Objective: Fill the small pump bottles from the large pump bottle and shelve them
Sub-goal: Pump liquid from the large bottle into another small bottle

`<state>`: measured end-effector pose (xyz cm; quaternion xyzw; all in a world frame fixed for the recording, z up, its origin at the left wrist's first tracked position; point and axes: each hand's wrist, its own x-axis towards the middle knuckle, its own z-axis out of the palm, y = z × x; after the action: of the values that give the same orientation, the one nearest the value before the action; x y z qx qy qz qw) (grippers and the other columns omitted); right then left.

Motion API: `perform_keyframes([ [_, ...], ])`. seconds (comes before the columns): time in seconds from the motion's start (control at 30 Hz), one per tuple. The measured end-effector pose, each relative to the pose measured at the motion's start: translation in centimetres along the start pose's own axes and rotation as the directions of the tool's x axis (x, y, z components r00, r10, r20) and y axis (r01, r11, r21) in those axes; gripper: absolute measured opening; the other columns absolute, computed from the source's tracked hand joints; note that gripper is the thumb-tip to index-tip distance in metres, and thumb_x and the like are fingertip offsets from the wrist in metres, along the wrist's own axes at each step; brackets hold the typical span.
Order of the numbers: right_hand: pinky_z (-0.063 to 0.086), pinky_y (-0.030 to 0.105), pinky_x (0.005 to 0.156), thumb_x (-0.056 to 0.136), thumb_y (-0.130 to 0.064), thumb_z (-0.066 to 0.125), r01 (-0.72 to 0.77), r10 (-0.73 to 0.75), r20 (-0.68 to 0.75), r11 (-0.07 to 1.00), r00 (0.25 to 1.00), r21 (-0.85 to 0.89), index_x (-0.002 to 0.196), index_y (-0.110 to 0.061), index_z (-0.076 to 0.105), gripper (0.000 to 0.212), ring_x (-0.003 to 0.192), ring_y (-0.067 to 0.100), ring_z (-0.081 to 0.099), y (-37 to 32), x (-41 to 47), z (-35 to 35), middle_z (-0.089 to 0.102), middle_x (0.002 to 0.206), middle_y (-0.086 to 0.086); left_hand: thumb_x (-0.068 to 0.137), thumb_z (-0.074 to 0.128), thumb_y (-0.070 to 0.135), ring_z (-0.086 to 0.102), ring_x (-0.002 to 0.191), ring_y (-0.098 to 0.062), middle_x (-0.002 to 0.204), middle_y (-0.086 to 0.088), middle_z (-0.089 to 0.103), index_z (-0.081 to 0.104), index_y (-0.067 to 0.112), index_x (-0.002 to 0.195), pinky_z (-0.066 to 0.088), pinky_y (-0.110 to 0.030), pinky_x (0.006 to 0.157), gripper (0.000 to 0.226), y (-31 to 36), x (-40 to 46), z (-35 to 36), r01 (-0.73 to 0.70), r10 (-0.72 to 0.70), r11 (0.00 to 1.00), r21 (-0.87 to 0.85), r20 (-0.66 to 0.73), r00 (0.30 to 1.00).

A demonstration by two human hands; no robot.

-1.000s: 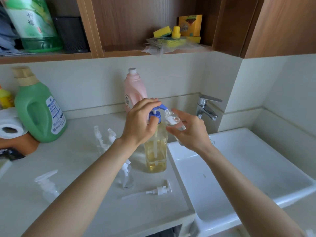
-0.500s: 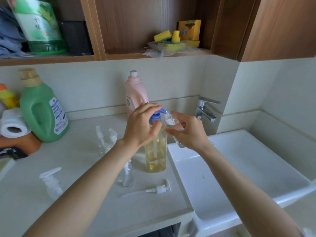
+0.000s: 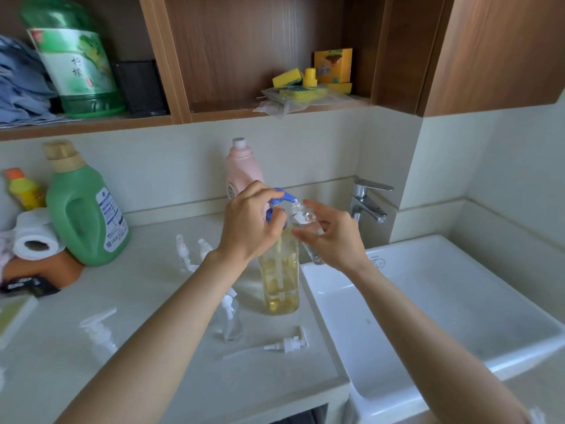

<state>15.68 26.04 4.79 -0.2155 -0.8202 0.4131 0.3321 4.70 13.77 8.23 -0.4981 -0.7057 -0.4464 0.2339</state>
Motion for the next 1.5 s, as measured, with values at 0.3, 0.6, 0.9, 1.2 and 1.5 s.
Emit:
perform_keyframes([
  [0.3, 0.051, 0.034, 0.095, 0.073, -0.028, 0.083, -0.042, 0.042, 0.022, 0.999, 0.999, -0.012, 0.130, -0.020, 0.060, 0.062, 0.103, 0.014, 0.066, 0.9, -0.6, 0.4, 0.071, 0.113, 0.000, 0.072, 0.047, 0.027, 0.055, 0.077, -0.010, 0.089, -0.002, 0.066, 0.072, 0.006, 0.092, 0.041, -0.018, 0.068, 0.039, -1.0, -1.8, 1.3, 0.000, 0.000, 1.000, 0.019, 0.019, 1.000],
  [0.6, 0.053, 0.036, 0.093, 0.071, -0.031, 0.083, -0.024, 0.023, 0.034, 0.999, 0.999, 0.029, 0.127, -0.022, 0.062, 0.061, 0.097, 0.012, 0.068, 0.3, -0.2, -0.2, 0.073, 0.105, 0.000, 0.072, 0.040, 0.033, 0.061, 0.079, -0.017, 0.093, 0.000, 0.067, 0.073, 0.007, 0.090, 0.043, -0.022, 0.067, 0.046, 0.5, 0.1, -0.3, -0.035, 0.028, 0.995, 0.090, 0.079, 0.996],
  [0.9, 0.051, 0.026, 0.092, 0.069, -0.028, 0.086, -0.056, 0.053, 0.032, 0.995, 0.998, 0.083, 0.127, -0.018, 0.062, 0.063, 0.095, 0.010, 0.066, 0.0, -0.1, -0.1, 0.070, 0.095, -0.003, 0.072, 0.041, 0.024, 0.061, 0.079, -0.009, 0.089, 0.003, 0.070, 0.074, 0.020, 0.083, 0.046, -0.022, 0.068, 0.034, 0.4, -0.1, 0.0, 0.020, -0.020, 0.998, -0.052, 0.002, 1.000],
  [1.2, 0.051, 0.034, 0.097, 0.069, -0.028, 0.085, -0.100, 0.098, 0.037, 0.992, 0.995, 0.071, 0.126, -0.016, 0.063, 0.062, 0.108, 0.012, 0.064, 0.0, -0.4, 0.5, 0.070, 0.117, 0.003, 0.072, 0.042, 0.025, 0.062, 0.075, -0.016, 0.083, 0.000, 0.068, 0.069, 0.007, 0.079, 0.042, -0.016, 0.065, 0.033, -0.7, -0.8, 1.7, 0.039, -0.039, 0.999, 0.026, -0.025, 0.999],
  [1.5, 0.051, 0.030, 0.097, 0.068, -0.024, 0.086, -0.090, 0.085, 0.044, 0.988, 0.995, 0.127, 0.124, -0.018, 0.064, 0.060, 0.103, 0.007, 0.065, -1.1, -0.5, -0.1, 0.071, 0.110, 0.000, 0.074, 0.040, 0.030, 0.061, 0.069, -0.019, 0.077, -0.003, 0.069, 0.070, 0.007, 0.070, 0.040, -0.022, 0.062, 0.038, 0.4, 1.3, -0.3, -0.049, 0.049, 0.998, 0.038, 0.001, 0.999],
])
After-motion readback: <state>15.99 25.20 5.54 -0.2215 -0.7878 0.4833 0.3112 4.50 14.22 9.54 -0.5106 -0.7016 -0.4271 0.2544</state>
